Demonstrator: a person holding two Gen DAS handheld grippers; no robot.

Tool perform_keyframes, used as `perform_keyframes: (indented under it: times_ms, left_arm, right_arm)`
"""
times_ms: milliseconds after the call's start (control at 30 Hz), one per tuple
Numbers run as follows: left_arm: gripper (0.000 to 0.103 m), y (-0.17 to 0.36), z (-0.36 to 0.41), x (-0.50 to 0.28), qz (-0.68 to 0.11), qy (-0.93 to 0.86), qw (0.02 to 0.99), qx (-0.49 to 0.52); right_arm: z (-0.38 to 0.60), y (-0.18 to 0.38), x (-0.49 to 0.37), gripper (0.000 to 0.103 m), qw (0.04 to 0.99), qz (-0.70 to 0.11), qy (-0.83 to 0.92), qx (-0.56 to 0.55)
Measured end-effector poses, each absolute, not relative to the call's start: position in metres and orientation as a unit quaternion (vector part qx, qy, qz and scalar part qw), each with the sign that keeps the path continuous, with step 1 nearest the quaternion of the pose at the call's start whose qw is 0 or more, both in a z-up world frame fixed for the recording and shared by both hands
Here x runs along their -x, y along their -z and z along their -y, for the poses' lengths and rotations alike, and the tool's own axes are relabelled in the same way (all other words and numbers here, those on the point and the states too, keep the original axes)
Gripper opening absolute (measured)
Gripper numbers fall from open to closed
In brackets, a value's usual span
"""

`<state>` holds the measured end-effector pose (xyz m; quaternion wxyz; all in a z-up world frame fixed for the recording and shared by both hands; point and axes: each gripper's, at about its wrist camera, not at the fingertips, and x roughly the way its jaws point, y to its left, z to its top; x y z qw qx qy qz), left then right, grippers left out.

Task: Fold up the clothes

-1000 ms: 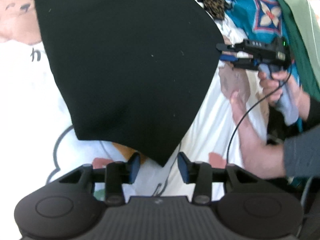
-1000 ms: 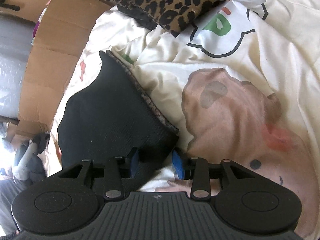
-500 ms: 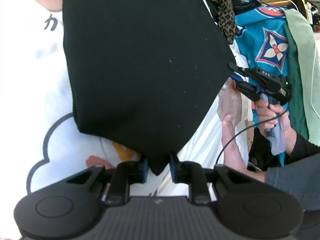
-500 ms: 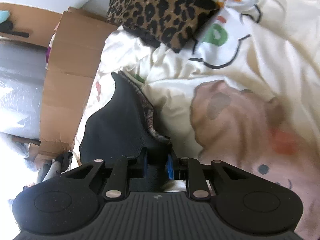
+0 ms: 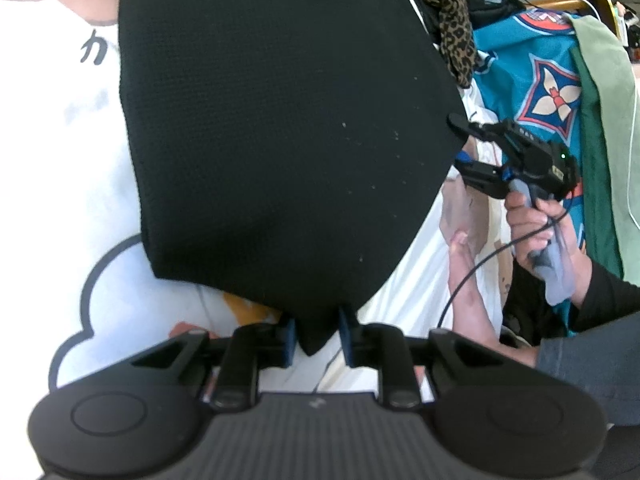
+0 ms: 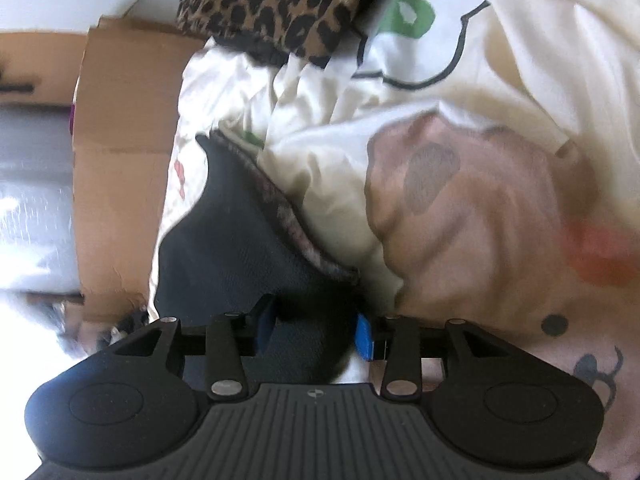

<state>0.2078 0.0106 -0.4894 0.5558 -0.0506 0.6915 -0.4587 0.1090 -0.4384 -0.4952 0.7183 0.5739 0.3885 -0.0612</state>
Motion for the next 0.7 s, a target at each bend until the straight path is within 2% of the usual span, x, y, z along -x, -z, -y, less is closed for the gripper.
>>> perform_keyframes:
  times_ms: [300, 600, 700]
  left_arm:
    - [0.022, 0.500, -0.037, -0.214, -0.734, 0.387, 0.541, 0.134]
    - [0.025, 0.486, -0.018, -0.206, -0.740, 0.336, 0.573, 0.105]
    - [0.025, 0.480, -0.016, -0.200, -0.734, 0.315, 0.593, 0.100]
  right_arm:
    - [0.438, 0.494, -0.107, 0.044, 0.734, -0.365, 0.044, -0.571]
    - [0.430, 0.501, -0.100, 0.045, 0.748, -0.353, 0.039, -0.561]
    - [0.430, 0.504, -0.097, 0.042, 0.748, -0.346, 0.039, -0.566]
